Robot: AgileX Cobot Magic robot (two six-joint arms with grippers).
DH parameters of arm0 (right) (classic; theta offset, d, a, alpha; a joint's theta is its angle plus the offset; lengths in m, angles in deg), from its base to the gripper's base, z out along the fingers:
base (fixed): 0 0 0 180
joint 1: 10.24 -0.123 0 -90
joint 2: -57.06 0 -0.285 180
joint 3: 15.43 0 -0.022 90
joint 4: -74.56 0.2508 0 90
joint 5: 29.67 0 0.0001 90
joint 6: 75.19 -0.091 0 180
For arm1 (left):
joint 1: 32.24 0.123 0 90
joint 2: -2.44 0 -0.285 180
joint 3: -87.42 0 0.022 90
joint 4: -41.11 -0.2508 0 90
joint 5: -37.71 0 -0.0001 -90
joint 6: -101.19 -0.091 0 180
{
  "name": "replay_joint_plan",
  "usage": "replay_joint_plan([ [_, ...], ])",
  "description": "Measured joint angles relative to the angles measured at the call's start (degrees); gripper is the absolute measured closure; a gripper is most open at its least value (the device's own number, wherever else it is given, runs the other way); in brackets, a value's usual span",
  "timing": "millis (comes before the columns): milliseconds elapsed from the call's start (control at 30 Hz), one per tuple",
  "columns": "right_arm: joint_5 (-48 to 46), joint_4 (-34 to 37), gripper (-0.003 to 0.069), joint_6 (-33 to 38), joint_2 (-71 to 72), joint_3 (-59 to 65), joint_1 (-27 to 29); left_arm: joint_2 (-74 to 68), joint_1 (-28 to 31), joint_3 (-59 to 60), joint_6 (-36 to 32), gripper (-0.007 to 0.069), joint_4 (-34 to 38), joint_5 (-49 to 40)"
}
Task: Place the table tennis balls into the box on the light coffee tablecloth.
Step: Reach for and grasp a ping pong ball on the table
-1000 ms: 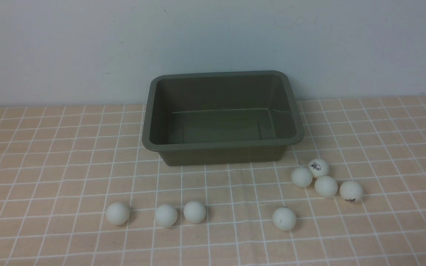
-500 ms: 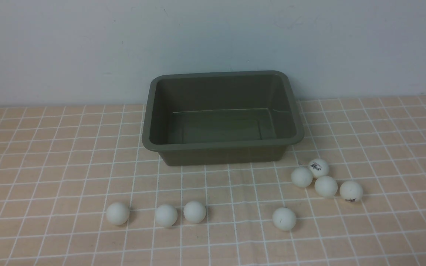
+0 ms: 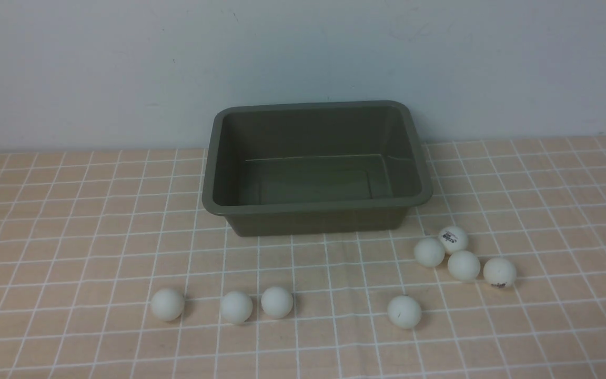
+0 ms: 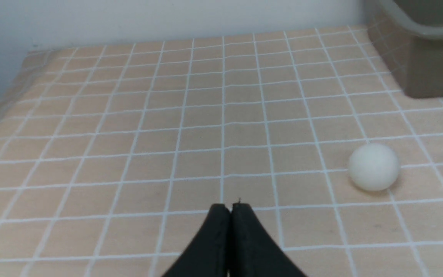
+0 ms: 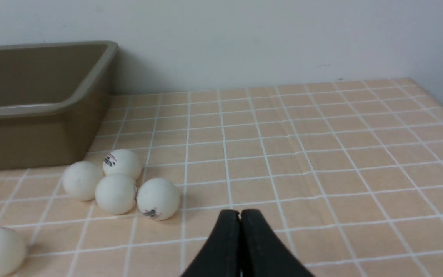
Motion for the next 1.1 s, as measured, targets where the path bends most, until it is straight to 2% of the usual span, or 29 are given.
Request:
replay_joint_plan([
  [100,-0.22,9.89,0.0678,-0.88,0.00,0.00,0.00,0.00,0.00,0.00,2.94,0.0679,9.34,-0.24],
  [200,-0.28,15.18,0.0678,-1.19,0.00,0.00,0.00,0.00,0.00,0.00,4.56,0.0679,16.00,-0.57],
  [267,1.13,22.21,0.0678,-1.41,0.00,0.00,0.00,0.00,0.00,0.00,4.68,0.0679,23.03,-1.21],
  [433,3.02,32.41,0.0678,-1.59,0.00,0.00,0.00,0.00,0.00,0.00,3.72,0.0679,27.48,-1.27],
  [667,6.63,36.03,0.0678,-1.61,0.00,0.00,0.00,0.00,0.00,0.00,3.28,0.0679,29.65,-0.50],
  [800,9.73,41.26,0.0678,-1.66,0.00,0.00,0.00,0.00,0.00,0.00,3.23,0.0679,30.71,3.38],
  [867,11.57,45.01,0.0678,-1.66,0.00,0.00,0.00,0.00,0.00,0.00,3.23,0.0679,33.15,6.95],
  [933,14.28,49.76,0.0678,-1.66,0.00,0.00,0.00,0.00,0.00,0.00,3.23,0.0679,37.86,14.54],
  [1033,14.56,51.21,0.0678,-1.12,0.00,0.00,0.00,0.00,0.00,0.00,3.23,0.0679,42.25,19.45],
  [1100,14.44,51.87,0.0678,0.87,0.00,0.00,0.00,0.00,0.00,0.00,3.23,0.0679,48.01,23.64],
])
